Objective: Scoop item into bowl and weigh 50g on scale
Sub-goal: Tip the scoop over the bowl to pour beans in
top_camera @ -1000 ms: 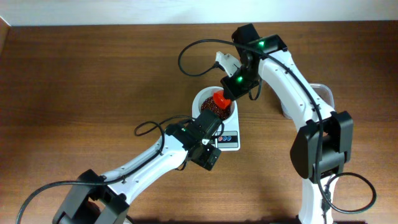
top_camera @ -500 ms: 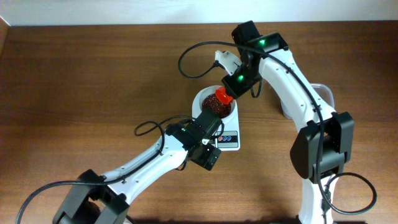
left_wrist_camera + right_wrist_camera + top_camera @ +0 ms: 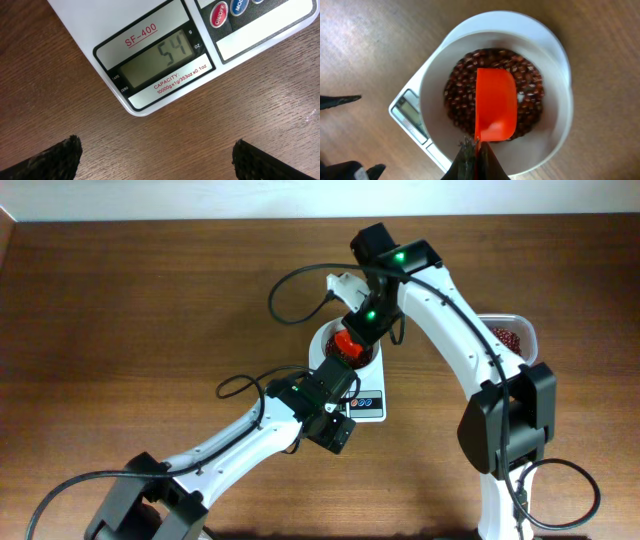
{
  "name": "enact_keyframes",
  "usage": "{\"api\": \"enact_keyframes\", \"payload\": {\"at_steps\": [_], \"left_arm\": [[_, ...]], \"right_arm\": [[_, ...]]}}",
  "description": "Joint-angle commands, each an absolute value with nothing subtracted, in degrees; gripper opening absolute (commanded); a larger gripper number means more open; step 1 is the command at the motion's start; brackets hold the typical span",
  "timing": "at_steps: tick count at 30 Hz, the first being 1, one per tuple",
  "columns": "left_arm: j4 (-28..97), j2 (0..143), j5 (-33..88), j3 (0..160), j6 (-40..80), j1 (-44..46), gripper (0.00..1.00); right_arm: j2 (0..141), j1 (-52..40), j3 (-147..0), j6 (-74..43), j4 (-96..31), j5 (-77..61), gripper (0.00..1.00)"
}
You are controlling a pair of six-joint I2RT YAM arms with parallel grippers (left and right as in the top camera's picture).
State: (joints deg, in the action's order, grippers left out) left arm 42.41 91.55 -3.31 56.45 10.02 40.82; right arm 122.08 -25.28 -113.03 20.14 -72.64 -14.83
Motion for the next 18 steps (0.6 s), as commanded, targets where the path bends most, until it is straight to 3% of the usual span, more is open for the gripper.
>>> {"api": "enact_keyframes", "payload": {"at_steps": [1, 18], "left_arm": [[42.48, 91.94, -3.92, 56.07, 9.1, 41.1, 0.99], [42.48, 91.94, -3.92, 56.07, 9.1, 41.1, 0.99]], "right_arm": [[122.28, -25.76, -112.33, 20.49, -74.06, -16.53, 0.04], [121.91, -14.28, -112.9, 19.7, -77.38, -41.28, 0.04]]}}
